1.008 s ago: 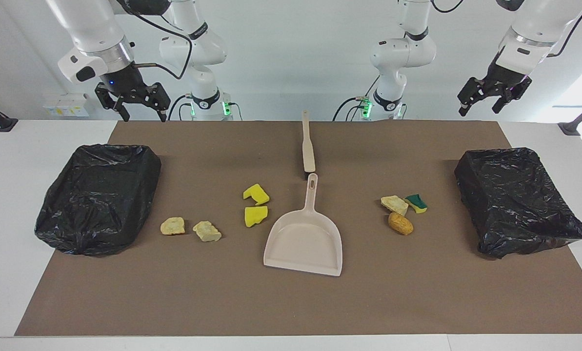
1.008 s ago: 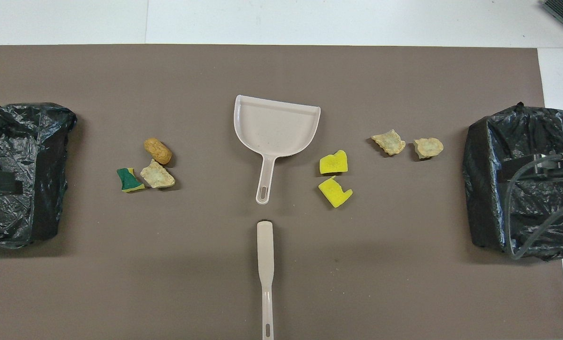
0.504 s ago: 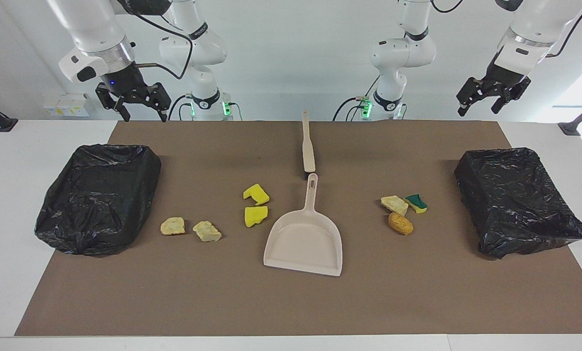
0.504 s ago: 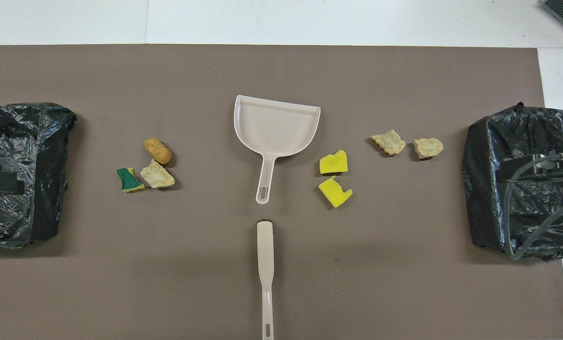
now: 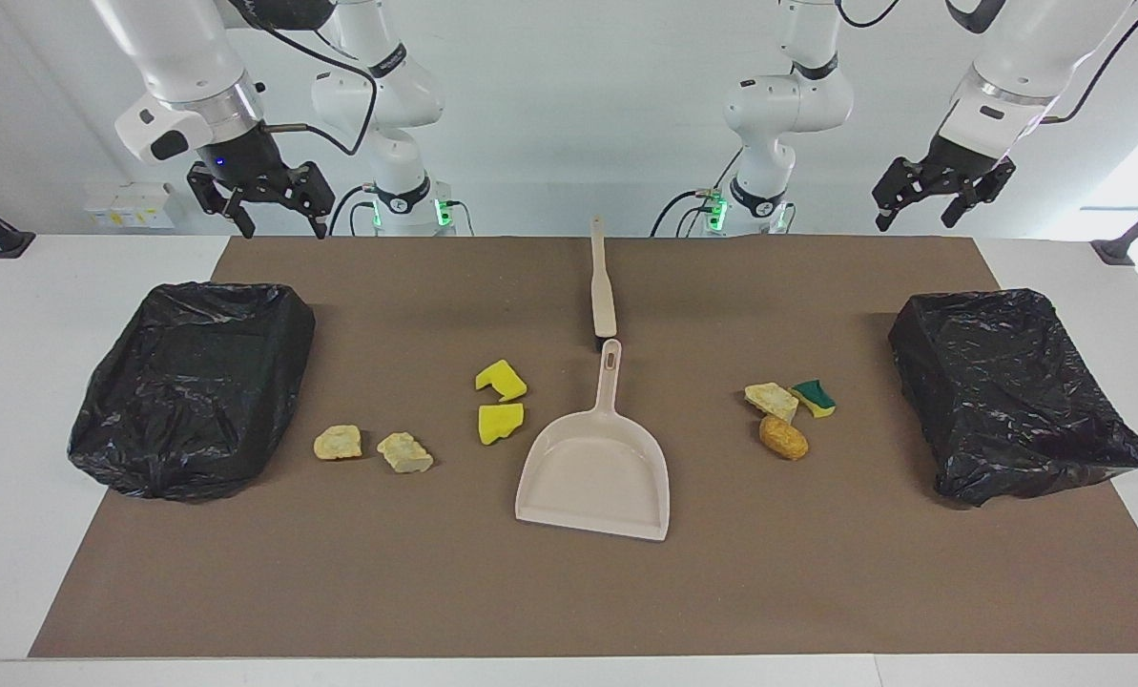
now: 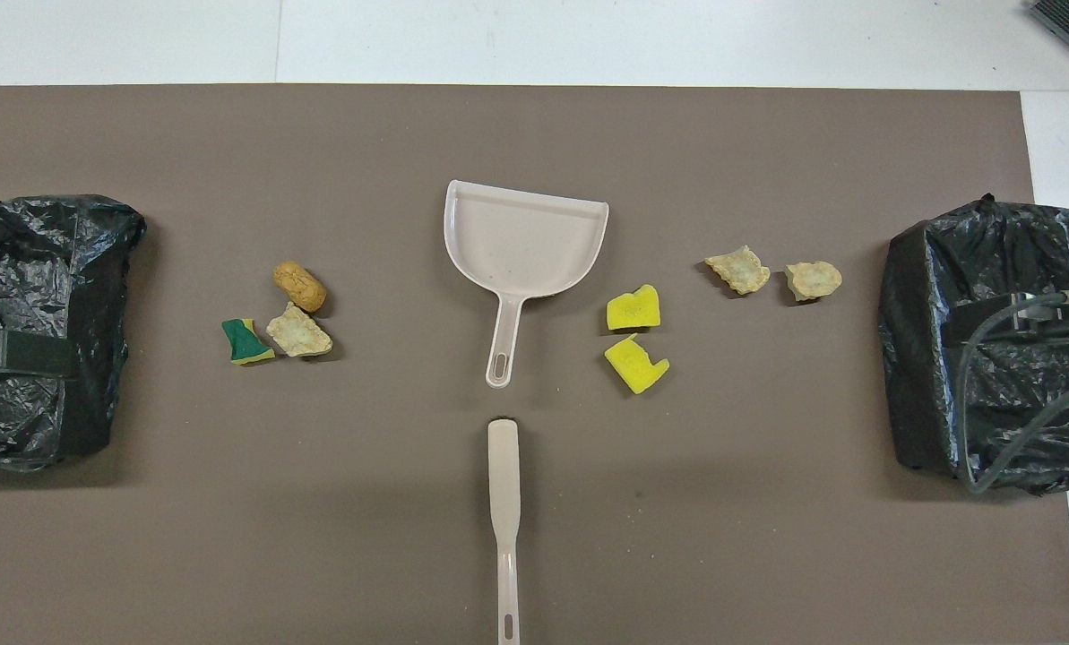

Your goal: Sweep and dump trash in bin

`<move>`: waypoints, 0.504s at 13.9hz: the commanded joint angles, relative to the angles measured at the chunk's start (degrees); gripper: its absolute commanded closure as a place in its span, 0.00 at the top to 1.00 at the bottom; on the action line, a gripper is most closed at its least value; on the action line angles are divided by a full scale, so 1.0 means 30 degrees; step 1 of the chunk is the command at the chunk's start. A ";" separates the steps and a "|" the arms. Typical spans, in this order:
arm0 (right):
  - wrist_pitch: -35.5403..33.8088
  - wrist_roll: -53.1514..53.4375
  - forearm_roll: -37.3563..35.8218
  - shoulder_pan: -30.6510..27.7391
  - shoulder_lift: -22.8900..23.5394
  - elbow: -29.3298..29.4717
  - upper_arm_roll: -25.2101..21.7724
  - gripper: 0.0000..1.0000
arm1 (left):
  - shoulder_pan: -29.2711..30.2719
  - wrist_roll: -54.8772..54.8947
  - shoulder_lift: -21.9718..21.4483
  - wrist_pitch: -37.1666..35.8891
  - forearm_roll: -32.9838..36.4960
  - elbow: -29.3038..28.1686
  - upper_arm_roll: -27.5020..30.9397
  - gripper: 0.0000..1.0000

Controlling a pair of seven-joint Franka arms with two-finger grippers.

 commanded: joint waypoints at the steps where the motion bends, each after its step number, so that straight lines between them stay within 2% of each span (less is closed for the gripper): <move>1: -0.0169 0.0237 0.0275 0.0019 -0.0432 -0.0407 -0.0004 1.00 | -0.0489 -0.0001 -0.0591 0.0278 0.0044 -0.1002 0.0169 1.00; 3: -0.0169 0.0237 0.0275 0.0019 -0.0432 -0.0407 -0.0004 1.00 | -0.1394 -0.0292 -0.0562 0.0542 0.0073 -0.1499 0.0169 1.00; 7: -0.0140 0.0208 0.0275 0.0019 -0.0432 -0.0436 -0.0004 1.00 | -0.4494 -0.1753 -0.0766 0.1066 -0.0072 -0.3635 0.0168 1.00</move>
